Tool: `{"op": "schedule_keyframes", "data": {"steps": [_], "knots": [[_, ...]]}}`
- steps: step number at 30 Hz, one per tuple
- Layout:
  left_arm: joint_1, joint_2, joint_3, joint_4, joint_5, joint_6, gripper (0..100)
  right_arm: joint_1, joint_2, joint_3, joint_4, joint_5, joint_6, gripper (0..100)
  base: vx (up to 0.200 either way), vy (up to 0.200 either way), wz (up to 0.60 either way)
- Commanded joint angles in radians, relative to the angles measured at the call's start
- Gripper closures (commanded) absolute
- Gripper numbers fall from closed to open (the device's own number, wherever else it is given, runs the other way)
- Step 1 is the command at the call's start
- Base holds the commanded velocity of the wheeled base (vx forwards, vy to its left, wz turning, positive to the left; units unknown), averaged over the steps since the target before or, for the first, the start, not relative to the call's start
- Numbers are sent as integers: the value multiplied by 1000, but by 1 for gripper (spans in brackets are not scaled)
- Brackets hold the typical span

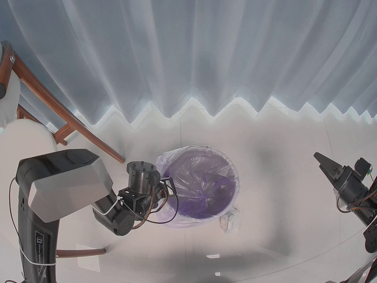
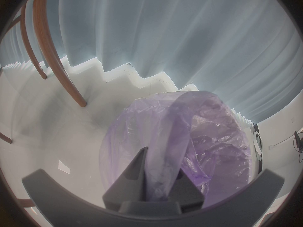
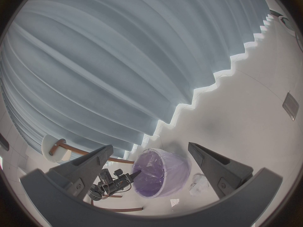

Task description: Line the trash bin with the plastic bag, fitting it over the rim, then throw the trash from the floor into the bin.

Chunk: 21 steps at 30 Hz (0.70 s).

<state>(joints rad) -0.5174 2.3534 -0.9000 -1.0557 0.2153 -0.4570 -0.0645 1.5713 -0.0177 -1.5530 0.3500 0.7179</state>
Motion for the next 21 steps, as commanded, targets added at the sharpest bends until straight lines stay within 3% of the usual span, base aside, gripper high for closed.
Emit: {"op": "schedule_keyframes", "data": {"steps": [1, 9, 10, 18, 21], "knots": [[-1, 35, 3, -12, 3, 1, 100, 2, 3, 18, -6, 1, 0, 0, 0, 0, 0], [-4, 30, 9, -13, 4, 1, 100, 2, 0, 18, -7, 0, -2, 0, 0, 0, 0], [-6, 29, 12, -13, 4, 1, 0, 2, -2, 18, -7, 0, -5, 0, 0, 0, 0], [-15, -2, 70, -72, 18, 8, 0, 2, -4, 18, -2, -2, -21, 0, 0, 0, 0], [-26, -52, 151, -119, 18, 11, 0, -1, 0, 18, -1, -2, -26, 0, 0, 0, 0]]}}
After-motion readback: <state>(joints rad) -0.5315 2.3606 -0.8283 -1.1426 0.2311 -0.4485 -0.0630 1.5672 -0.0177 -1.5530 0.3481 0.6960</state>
